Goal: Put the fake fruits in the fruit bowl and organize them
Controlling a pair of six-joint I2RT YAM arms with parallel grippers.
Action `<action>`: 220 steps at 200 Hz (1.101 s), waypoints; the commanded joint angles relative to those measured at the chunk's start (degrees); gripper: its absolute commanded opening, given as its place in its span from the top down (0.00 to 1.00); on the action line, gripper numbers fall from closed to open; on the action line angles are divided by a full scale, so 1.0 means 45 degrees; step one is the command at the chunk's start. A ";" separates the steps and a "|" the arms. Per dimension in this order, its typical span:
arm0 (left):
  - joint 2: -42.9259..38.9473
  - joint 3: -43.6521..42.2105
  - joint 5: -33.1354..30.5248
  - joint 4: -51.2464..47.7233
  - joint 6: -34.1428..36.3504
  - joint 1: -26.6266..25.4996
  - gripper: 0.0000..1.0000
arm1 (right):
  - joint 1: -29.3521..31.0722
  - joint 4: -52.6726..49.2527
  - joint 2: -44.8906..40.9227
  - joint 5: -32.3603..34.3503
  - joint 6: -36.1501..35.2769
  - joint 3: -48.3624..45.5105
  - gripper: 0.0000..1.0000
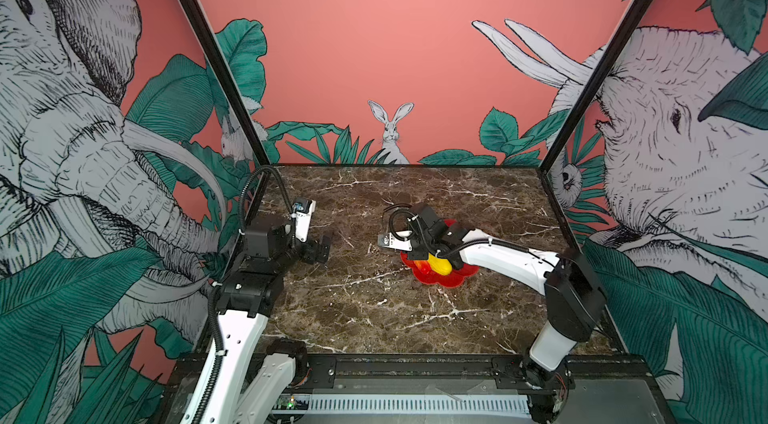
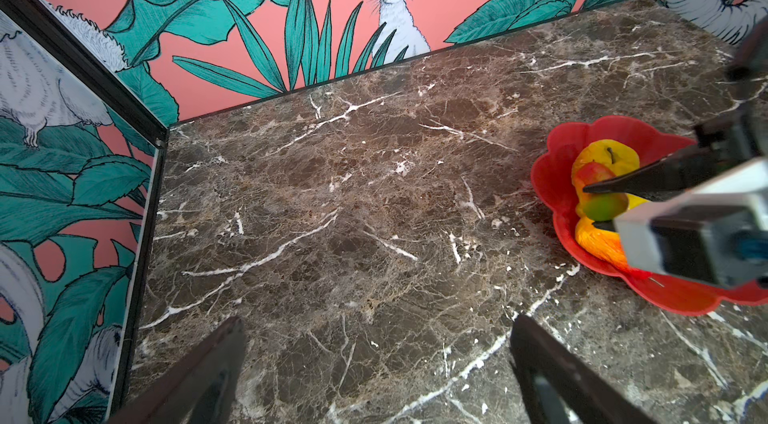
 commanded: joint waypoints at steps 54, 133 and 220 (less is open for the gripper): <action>-0.0142 -0.0161 -0.0114 -0.0183 0.0180 0.0006 0.00 | -0.0565 0.1103 0.0710 0.0128 0.0219 -0.0465 0.81; 0.0186 -0.0032 -0.0192 -0.0126 0.0188 0.0006 0.00 | -0.0718 0.1285 -0.1587 0.0353 0.0954 -0.0815 0.21; 0.1311 -0.1176 -0.4468 0.3816 -0.2219 -0.0013 0.00 | -0.6175 0.6834 -1.2365 0.4570 1.0150 -0.9601 0.00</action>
